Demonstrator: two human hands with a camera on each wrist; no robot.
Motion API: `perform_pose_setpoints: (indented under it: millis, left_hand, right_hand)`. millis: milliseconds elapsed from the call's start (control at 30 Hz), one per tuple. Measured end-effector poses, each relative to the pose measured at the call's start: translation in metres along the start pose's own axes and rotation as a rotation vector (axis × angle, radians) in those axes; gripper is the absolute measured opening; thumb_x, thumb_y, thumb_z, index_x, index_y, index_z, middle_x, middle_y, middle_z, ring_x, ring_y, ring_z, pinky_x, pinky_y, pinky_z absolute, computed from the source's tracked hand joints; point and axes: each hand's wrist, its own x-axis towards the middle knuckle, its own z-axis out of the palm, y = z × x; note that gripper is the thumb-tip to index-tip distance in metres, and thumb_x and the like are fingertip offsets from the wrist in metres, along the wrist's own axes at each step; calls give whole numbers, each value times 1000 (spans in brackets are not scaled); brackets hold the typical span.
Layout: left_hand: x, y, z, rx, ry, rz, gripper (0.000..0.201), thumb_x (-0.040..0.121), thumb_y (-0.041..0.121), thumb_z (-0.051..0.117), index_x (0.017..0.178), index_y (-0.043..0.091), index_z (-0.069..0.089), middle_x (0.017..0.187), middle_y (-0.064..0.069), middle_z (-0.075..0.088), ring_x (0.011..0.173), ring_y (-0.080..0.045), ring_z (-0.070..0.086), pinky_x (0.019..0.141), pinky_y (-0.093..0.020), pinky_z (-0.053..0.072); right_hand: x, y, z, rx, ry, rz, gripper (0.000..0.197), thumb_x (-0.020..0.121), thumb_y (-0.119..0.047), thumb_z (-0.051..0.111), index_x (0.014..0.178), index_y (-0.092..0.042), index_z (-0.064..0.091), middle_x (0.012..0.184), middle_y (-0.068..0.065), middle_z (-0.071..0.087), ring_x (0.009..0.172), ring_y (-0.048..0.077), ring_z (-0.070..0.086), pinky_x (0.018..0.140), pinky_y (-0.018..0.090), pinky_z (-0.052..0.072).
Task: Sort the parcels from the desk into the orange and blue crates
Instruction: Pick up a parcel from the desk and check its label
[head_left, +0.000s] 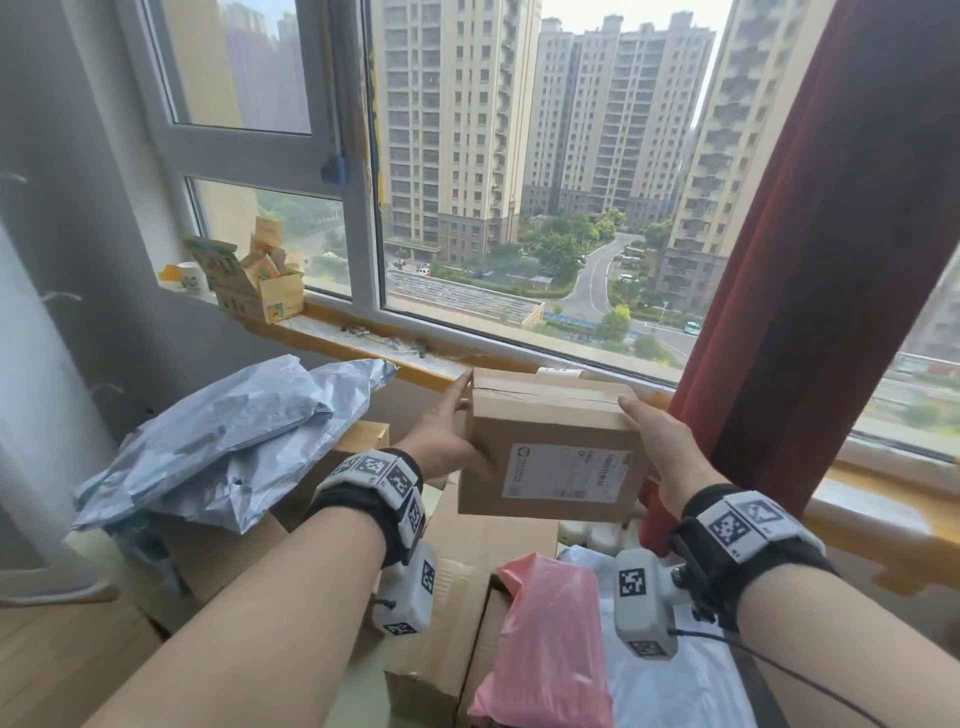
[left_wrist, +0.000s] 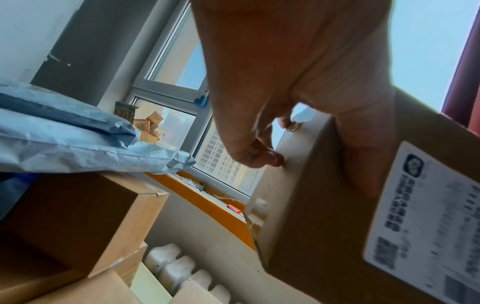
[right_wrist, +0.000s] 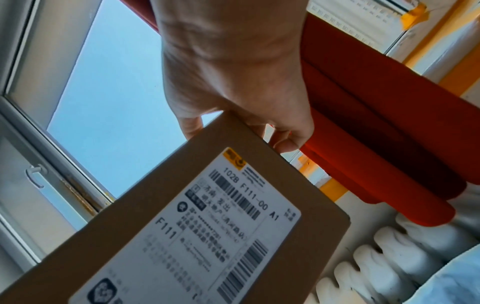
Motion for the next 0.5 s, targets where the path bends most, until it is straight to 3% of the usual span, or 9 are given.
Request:
perform_pose_setpoints:
  millis: [67, 167, 267, 300, 367, 433, 500]
  left_hand:
    - [0, 4, 4, -64, -10, -14, 128, 59, 1, 87, 151, 45, 9, 145, -1, 43, 123, -25, 50, 99, -46, 49]
    - [-1, 5, 13, -228, -75, -57, 120, 70, 11, 84, 151, 43, 2, 140, -10, 47, 112, -23, 57, 78, -33, 55]
    - [-4, 0, 21, -262, -71, -110, 113, 57, 43, 88, 142, 56, 15, 133, -6, 54, 110, -27, 62, 72, -43, 59]
    - [-4, -2, 23, -292, -39, -117, 109, 52, 48, 89, 138, 53, 23, 129, -6, 57, 108, -28, 63, 72, -47, 60]
    - [-5, -3, 26, -451, 52, -122, 95, 54, 43, 88, 132, 40, 33, 124, -9, 59, 103, -31, 65, 73, -51, 60]
    - [-4, 0, 30, -634, 142, -117, 83, 67, 35, 85, 130, 31, 32, 121, -14, 60, 95, -32, 69, 72, -46, 60]
    - [-4, 6, 34, -742, 167, -112, 75, 75, 31, 80, 132, 25, 30, 116, -17, 63, 86, -33, 72, 73, -46, 60]
  right_hand:
    - [-2, 0, -3, 22, 19, 16, 33, 99, -43, 51, 115, -15, 60, 97, 9, 63, 81, 21, 60, 62, 32, 39]
    - [-2, 1, -9, -3, 26, 17, 44, 95, -55, 50, 108, -16, 65, 98, 10, 68, 96, 30, 63, 80, 40, 45]
    - [-7, -1, -12, -3, 45, -16, 46, 89, -61, 52, 103, -20, 68, 103, 9, 71, 99, 31, 66, 95, 50, 49]
    - [-8, 0, -12, -8, 69, -56, 52, 82, -65, 56, 109, -22, 68, 108, 7, 70, 103, 30, 66, 98, 52, 49]
    - [-5, 4, -13, -17, 136, -163, 78, 65, -71, 61, 127, -23, 61, 126, 6, 64, 120, 25, 59, 105, 49, 45]
    - [-9, 6, -11, -6, 129, -182, 90, 68, -69, 69, 142, -21, 48, 145, 6, 49, 133, 24, 47, 108, 47, 40]
    - [-15, 9, -4, 18, -9, -73, 103, 73, -70, 68, 155, -25, 24, 156, 6, 33, 136, 28, 43, 105, 54, 41]
